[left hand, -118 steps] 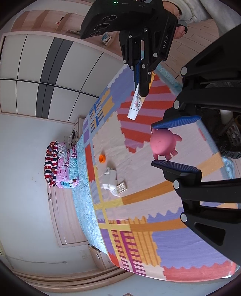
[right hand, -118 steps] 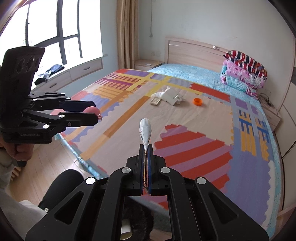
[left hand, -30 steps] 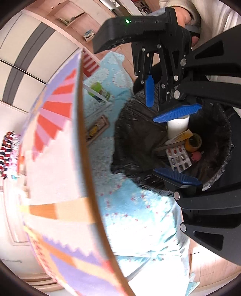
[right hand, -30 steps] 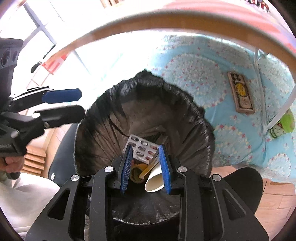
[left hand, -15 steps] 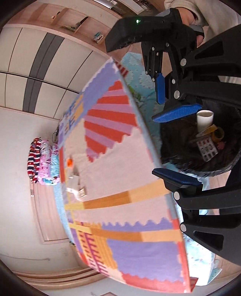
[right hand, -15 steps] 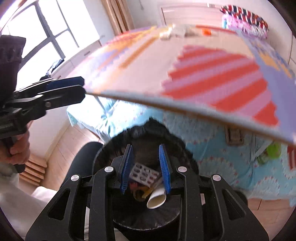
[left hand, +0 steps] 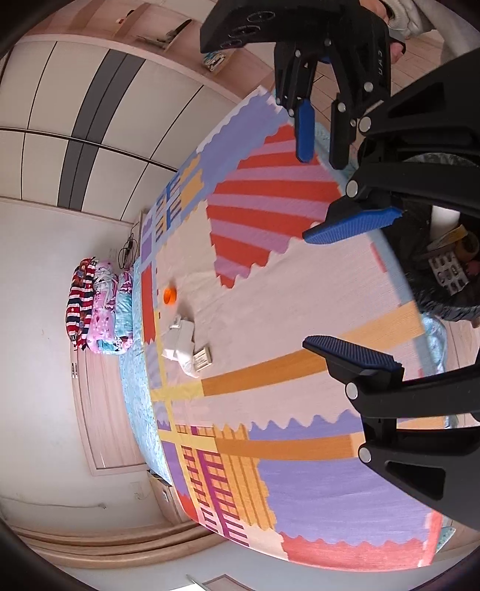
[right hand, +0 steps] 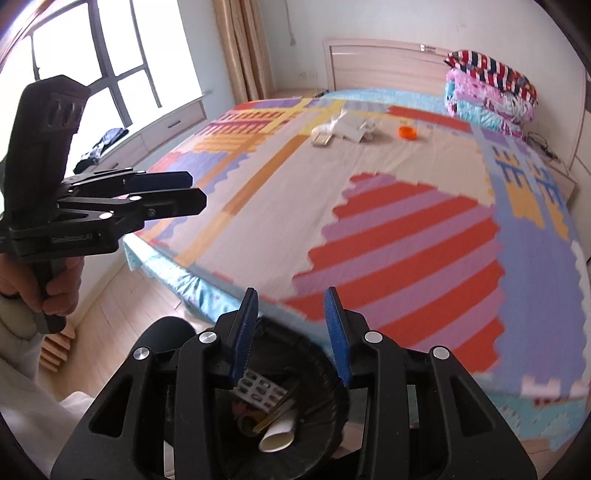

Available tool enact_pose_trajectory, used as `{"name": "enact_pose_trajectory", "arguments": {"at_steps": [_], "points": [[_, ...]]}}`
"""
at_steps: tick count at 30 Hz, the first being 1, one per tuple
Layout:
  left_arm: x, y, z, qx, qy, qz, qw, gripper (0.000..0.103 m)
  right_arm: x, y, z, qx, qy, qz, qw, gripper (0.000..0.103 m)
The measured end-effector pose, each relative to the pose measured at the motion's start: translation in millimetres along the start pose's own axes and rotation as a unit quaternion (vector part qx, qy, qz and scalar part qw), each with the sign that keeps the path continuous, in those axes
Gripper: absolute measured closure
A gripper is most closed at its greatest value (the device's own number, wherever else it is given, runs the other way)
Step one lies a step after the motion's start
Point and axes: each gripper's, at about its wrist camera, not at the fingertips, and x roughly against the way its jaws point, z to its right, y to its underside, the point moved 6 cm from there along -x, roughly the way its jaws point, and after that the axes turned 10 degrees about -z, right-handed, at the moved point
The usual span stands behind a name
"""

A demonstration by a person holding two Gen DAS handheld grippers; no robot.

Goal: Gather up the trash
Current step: 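Move both grippers back toward the white plastic holder and paper strip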

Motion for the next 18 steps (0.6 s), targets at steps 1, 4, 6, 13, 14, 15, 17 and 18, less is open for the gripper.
{"name": "enact_pose_trajectory", "arguments": {"at_steps": [1,4,6,13,14,15,17,18], "points": [[-1.6,-3.7,-2.8,0.002,0.0,0.001,1.0,0.053,0.7,-2.6,1.3,0.002,0.002,0.002,1.0,0.062],[-6.2,-14.0,-9.0,0.001,0.0,0.004,1.0,0.053,2.0,-16.7,7.3,0.015,0.012,0.01,1.0,0.061],[-10.2,-21.1,-13.8,0.002,-0.002,0.005,1.0,0.053,1.8,-27.2,11.2,0.024,0.013,0.012,1.0,0.06],[-33.7,-51.9,-38.7,0.018,-0.004,0.006,0.9998,0.053,-7.8,-72.3,25.6,0.06,0.019,0.027,0.998,0.054],[-36.9,-55.7,-41.4,0.02,-0.003,0.006,0.9998,0.053,-9.5,-77.8,27.3,0.064,0.017,0.029,0.997,0.052],[-41.1,-60.5,-44.3,0.022,-0.003,0.004,0.9997,0.053,-12.0,-85.9,29.9,0.07,0.019,0.031,0.997,0.048],[-50.0,-70.8,-50.0,0.026,-0.002,0.003,0.9997,0.053,-15.0,-97.2,31.8,0.085,0.028,0.038,0.995,0.04],[-53.3,-74.3,-51.9,0.028,-0.001,0.003,0.9996,0.053,-17.9,-104.7,33.3,0.096,0.036,0.042,0.994,0.039]]}}
